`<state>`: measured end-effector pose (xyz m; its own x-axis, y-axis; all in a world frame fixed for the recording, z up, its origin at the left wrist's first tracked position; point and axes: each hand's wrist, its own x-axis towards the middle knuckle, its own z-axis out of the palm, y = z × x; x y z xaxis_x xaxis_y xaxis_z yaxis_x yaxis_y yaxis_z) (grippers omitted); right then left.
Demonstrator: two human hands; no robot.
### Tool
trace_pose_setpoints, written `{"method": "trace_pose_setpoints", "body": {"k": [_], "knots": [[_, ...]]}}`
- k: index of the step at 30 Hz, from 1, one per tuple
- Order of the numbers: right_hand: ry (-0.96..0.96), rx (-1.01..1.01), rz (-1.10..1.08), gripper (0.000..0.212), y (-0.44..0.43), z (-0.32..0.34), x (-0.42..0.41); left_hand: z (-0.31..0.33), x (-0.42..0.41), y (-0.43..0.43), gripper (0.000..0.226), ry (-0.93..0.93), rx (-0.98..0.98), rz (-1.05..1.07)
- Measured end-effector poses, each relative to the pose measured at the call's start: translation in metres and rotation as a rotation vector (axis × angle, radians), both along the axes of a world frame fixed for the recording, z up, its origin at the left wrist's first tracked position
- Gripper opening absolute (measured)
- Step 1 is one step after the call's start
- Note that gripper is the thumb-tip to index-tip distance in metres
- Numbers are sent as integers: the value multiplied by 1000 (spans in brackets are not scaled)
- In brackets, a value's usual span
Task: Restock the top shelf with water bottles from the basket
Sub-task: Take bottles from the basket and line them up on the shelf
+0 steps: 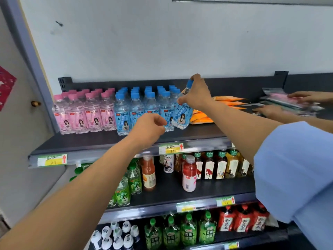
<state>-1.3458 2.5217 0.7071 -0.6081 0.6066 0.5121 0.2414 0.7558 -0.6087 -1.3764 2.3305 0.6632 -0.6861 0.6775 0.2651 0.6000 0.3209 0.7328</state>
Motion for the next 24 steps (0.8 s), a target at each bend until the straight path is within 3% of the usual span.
{"method": "trace_pose_setpoints", "body": {"k": [7, 13, 16, 19, 24], "knots": [[-156, -29, 50, 83, 36, -16, -27, -2, -31, 26, 16, 29, -43, -41], [-70, -262, 175, 94, 56, -39, -44, -9, -51, 36, 19, 19, -69, -55], [-164, -329, 121, 105, 59, -48, -46, -10, -55, 38, 20, 17, -72, -63], [-261, -373, 21, 91, 56, -64, -45, -10, -57, 41, 19, 28, -69, -74], [-239, -374, -8, 62, 57, -82, -51, -14, -58, 45, 18, 31, -68, -91]]}}
